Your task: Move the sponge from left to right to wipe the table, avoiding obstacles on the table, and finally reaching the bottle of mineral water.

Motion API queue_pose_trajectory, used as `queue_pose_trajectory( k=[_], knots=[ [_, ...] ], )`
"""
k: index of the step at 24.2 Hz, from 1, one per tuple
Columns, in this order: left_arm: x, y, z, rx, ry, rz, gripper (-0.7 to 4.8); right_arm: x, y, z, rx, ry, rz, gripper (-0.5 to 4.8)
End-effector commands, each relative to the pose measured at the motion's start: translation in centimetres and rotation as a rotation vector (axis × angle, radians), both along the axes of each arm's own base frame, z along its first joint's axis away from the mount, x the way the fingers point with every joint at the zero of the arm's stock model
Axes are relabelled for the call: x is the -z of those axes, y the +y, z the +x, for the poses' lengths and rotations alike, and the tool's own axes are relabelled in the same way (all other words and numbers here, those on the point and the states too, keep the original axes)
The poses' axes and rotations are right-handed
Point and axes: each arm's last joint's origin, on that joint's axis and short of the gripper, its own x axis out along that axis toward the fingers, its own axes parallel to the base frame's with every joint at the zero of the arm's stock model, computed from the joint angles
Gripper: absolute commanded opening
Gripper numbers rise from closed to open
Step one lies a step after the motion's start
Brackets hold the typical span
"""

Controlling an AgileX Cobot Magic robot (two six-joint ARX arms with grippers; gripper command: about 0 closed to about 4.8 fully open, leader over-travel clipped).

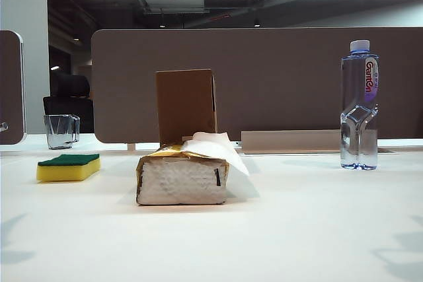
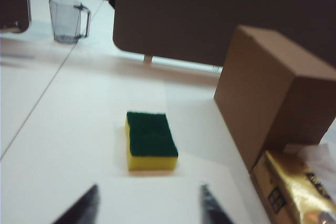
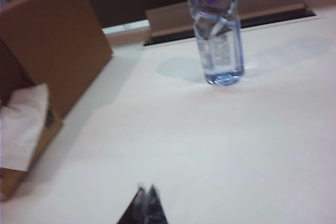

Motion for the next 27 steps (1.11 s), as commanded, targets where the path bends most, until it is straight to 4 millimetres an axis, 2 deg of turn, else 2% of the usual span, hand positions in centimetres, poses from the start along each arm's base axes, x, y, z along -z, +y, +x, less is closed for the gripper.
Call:
queue_pose_trajectory(
  k=[1,8,13,15,17,19,20,21,23,27],
  knots=[
    [-1.4,-0.1,-0.4,0.032,-0.051,-0.008,2.91,-1.1,0.1,-0.1,-0.042,-0.067,0.023,-0.06],
    [-3.4,-0.3,-1.1,0.119,-0.096,-0.05,2.94,-4.6,0.2,-1.0,-0.043,-0.133,0.024,-0.05],
    [-5.3,-0.3,-1.9,0.141,-0.072,-0.063,3.06,-7.0,0.4,-2.3,-0.085,-0.095,0.053,0.0],
    [-6.1,-0.3,-1.8,0.164,-0.048,-0.067,3.39,-7.6,0.4,-2.6,-0.103,-0.095,0.08,0.0],
    [-7.4,-0.4,-1.6,0.19,-0.036,-0.069,3.45,-8.1,0.5,-2.9,-0.112,-0.084,0.116,0.0],
    [-9.1,-0.5,-0.6,0.206,0.001,-0.066,3.52,-8.7,0.6,-3.3,-0.147,-0.085,0.13,0.0],
    [-10.0,-0.6,0.4,0.206,0.035,-0.067,4.09,-9.1,0.6,-3.4,-0.173,-0.083,0.149,0.02],
    [-10.7,-0.8,1.5,0.221,0.075,-0.068,4.48,-9.6,0.7,-3.6,-0.191,-0.078,0.169,0.3],
    [-11.8,-1.0,3.5,0.247,0.135,-0.071,4.5,-10.6,0.7,-3.8,-0.202,-0.061,0.176,0.68],
    [-12.7,-1.2,6.6,0.246,0.212,-0.047,4.77,-12.3,0.8,-3.7,-0.232,-0.046,0.179,0.73]
  ],
)
